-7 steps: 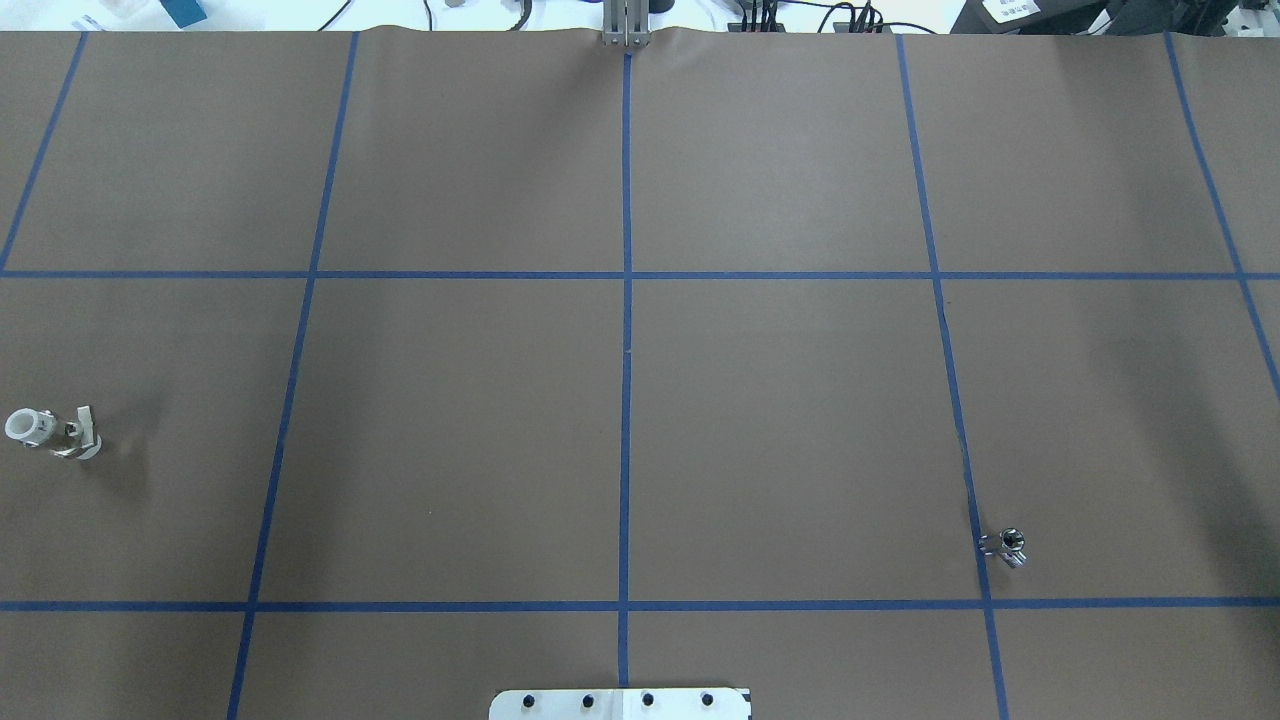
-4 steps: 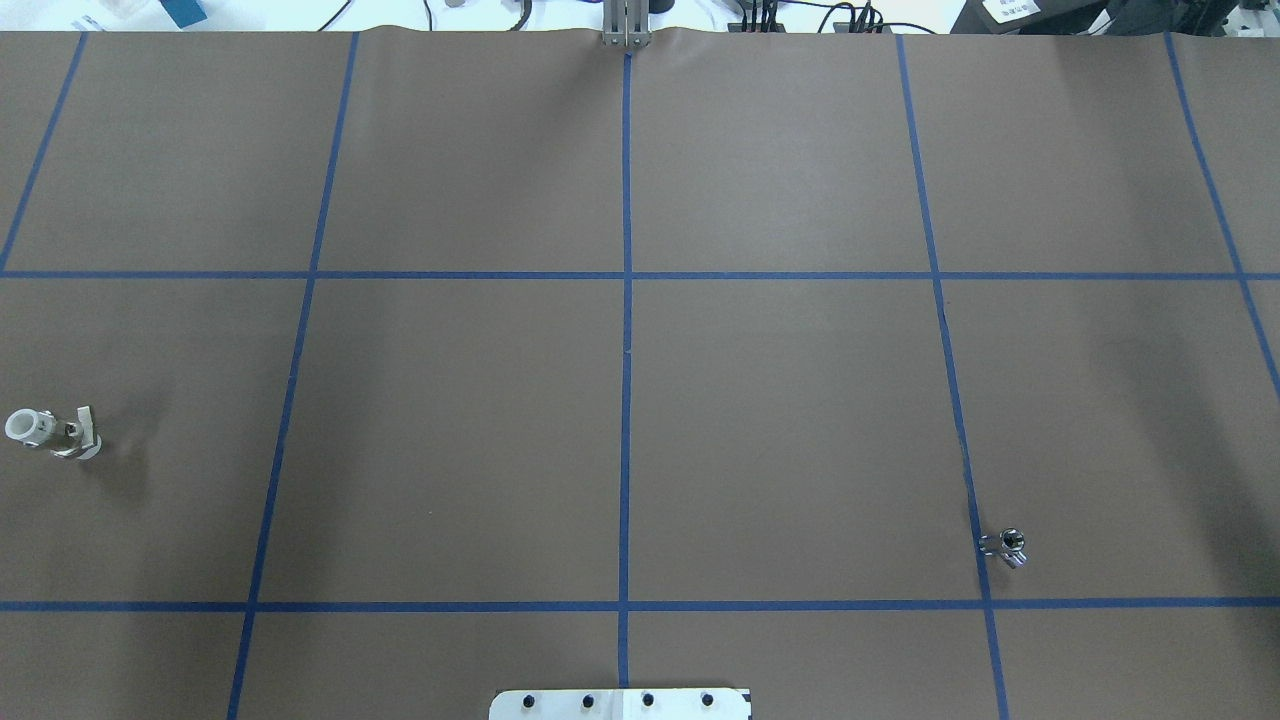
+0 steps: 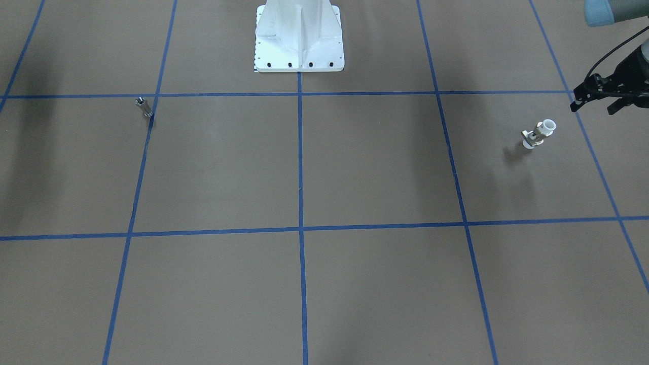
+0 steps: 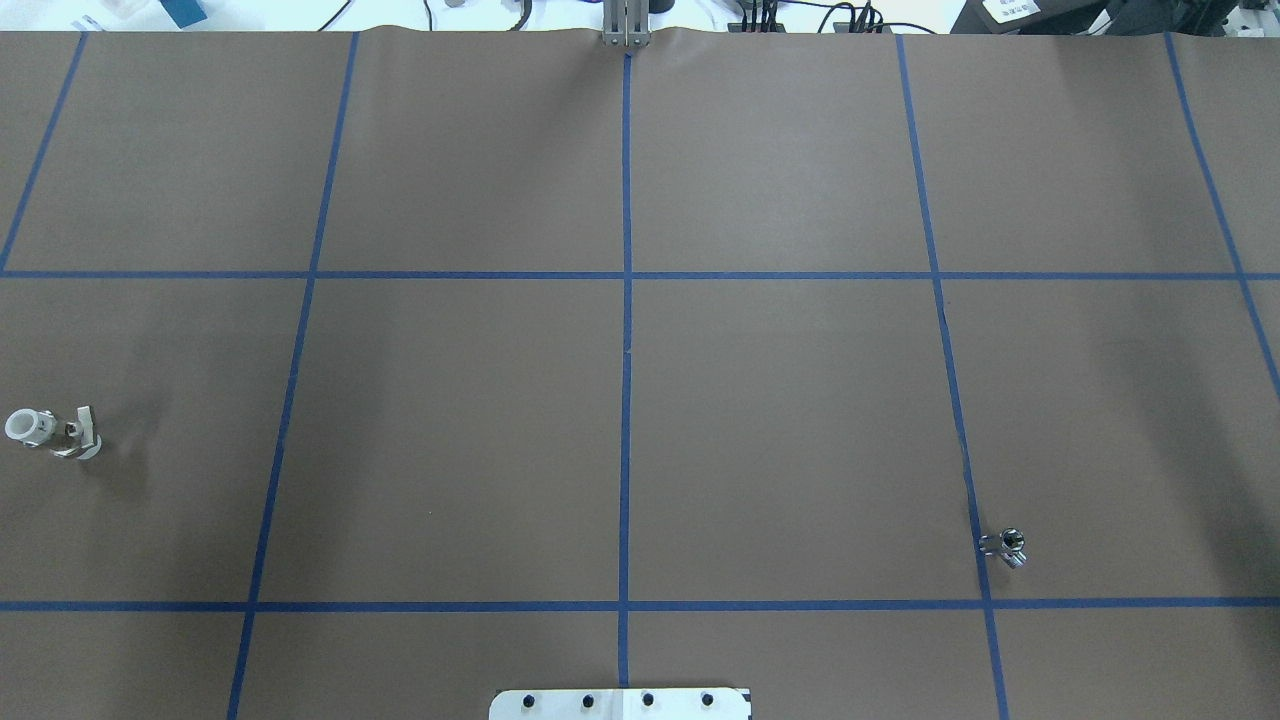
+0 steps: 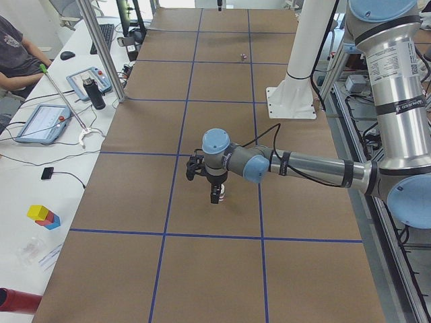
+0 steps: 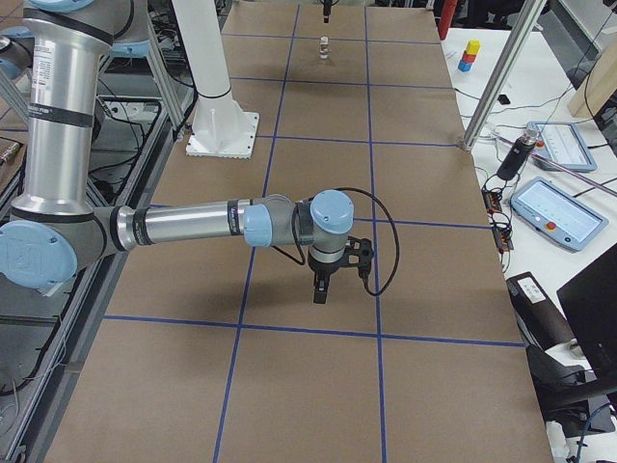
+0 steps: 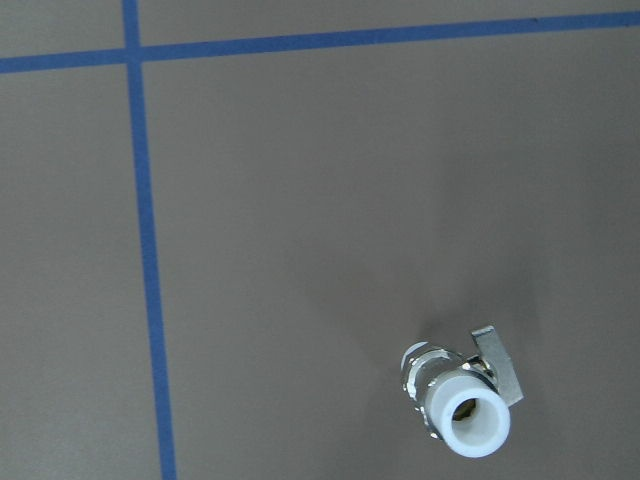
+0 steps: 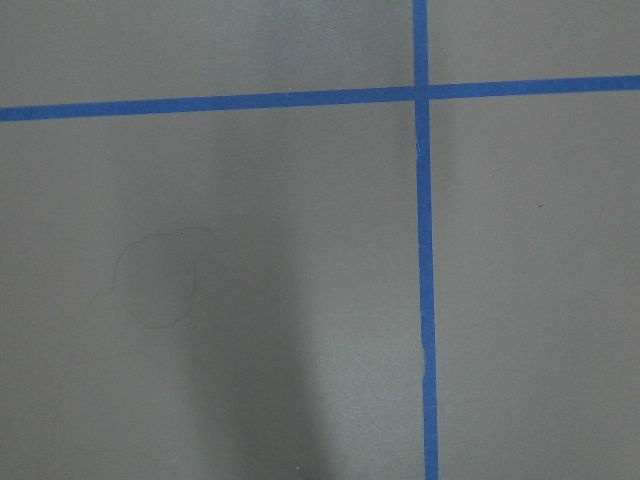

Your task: Assemble PPR valve and pipe with both arms

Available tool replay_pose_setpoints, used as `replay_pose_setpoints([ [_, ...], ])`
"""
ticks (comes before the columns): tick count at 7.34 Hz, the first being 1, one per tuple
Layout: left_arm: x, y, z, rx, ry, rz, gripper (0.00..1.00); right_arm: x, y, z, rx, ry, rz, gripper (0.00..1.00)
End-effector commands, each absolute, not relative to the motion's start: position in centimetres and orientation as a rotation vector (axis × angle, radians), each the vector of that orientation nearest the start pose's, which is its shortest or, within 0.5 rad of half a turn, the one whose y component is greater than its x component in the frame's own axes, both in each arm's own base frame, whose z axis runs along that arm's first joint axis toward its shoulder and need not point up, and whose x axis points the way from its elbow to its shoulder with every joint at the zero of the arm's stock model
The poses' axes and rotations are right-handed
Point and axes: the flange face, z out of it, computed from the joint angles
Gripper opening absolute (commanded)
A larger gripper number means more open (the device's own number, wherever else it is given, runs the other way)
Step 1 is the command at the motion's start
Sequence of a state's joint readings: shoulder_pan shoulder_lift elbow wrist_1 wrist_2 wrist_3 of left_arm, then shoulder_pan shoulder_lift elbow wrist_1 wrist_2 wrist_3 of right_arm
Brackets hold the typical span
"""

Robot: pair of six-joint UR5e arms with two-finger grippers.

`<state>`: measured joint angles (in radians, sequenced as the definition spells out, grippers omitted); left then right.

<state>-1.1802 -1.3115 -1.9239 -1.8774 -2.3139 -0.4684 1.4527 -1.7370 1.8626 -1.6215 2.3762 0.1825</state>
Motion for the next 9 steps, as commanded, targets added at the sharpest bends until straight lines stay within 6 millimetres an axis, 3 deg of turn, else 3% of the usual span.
replay_pose_setpoints([
  [1,12.5,-39.0,56.0,0.032,0.834,0.070,1.00,1.1,-42.8,59.3,-0.041,-0.817,0.024,0.99],
  [3,12.7,-39.0,56.2,0.028,0.832,0.071,1.00,1.0,-42.8,59.1,-0.038,-0.821,0.024,0.99],
  [9,16.4,-39.6,57.4,0.008,0.799,0.129,0.99,-0.9,-43.1,58.2,-0.006,-0.868,-0.047,0.99],
])
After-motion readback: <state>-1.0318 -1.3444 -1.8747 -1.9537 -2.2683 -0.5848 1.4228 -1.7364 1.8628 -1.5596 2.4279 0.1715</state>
